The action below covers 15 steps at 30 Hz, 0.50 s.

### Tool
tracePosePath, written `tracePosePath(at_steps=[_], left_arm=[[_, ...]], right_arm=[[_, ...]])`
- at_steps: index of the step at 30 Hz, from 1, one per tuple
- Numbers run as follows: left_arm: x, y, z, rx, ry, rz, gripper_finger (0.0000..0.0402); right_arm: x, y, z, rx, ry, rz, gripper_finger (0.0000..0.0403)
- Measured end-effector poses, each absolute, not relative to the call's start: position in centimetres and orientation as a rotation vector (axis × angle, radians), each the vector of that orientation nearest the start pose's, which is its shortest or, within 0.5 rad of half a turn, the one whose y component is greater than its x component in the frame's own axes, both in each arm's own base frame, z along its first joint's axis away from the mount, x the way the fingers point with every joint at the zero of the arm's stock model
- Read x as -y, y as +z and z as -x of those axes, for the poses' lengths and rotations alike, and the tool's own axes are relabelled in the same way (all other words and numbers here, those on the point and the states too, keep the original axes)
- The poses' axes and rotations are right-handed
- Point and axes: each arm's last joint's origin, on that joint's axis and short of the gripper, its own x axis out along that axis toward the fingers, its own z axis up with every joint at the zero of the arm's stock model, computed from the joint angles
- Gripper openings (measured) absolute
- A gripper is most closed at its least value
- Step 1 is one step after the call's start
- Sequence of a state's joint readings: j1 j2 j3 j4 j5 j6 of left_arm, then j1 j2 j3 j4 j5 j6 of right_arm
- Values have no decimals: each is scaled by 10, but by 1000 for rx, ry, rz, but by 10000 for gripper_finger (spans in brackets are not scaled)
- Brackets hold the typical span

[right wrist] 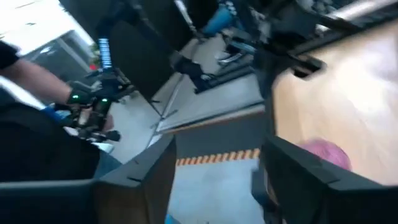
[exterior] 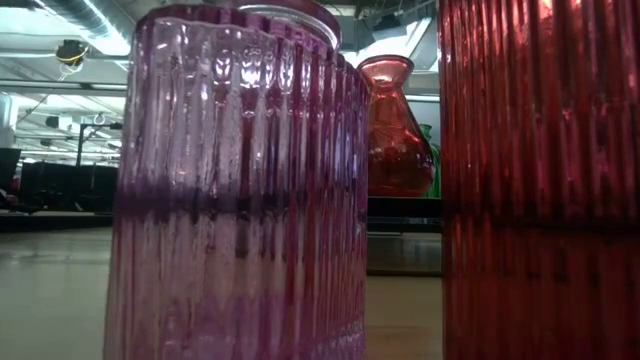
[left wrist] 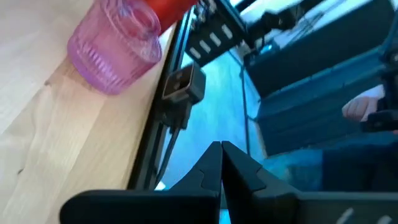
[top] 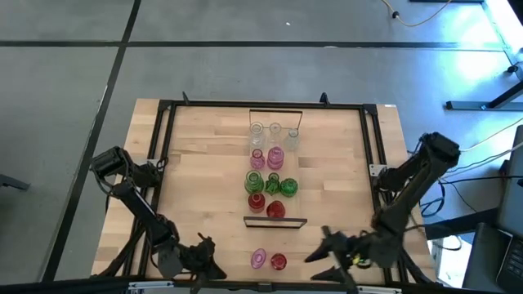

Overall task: Sort vases onto shelf
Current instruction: Put the red vase on the shelf aligned with the other red vases

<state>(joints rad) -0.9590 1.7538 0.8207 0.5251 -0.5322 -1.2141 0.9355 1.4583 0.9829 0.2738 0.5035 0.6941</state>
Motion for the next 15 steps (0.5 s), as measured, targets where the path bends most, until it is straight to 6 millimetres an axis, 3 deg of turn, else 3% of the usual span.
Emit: tracePosePath(at_steps=[6, 15], left_arm=[[277, 163, -208, -545, -207, 862, 0], [281, 164, -204, -538, -216, 898, 0]], right_arm=[[-262, 278, -243, -333, 319, -449, 259], [-284, 268, -268, -497, 221, -140, 242]])
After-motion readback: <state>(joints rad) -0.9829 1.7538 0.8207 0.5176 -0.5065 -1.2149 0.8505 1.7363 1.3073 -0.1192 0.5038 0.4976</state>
